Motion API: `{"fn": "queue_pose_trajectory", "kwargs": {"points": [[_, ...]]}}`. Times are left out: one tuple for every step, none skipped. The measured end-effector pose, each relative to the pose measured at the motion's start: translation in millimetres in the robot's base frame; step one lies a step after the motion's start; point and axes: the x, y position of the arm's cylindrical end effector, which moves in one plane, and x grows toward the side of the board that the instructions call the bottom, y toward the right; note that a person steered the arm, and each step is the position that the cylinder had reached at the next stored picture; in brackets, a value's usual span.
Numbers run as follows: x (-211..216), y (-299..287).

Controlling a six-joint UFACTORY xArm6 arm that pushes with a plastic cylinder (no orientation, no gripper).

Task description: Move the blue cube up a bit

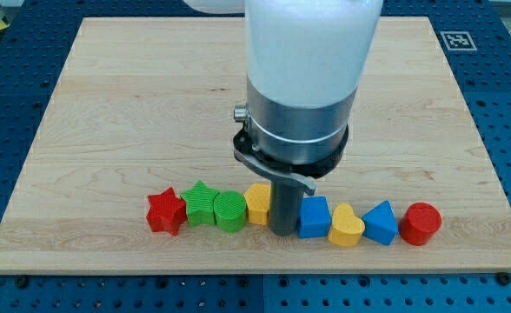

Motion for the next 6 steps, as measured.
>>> {"fn": "queue_pose_trajectory", "kwargs": {"points": [[0, -1], [-2, -2], [25, -2], [41, 0], [40, 17], [26, 19]]}}
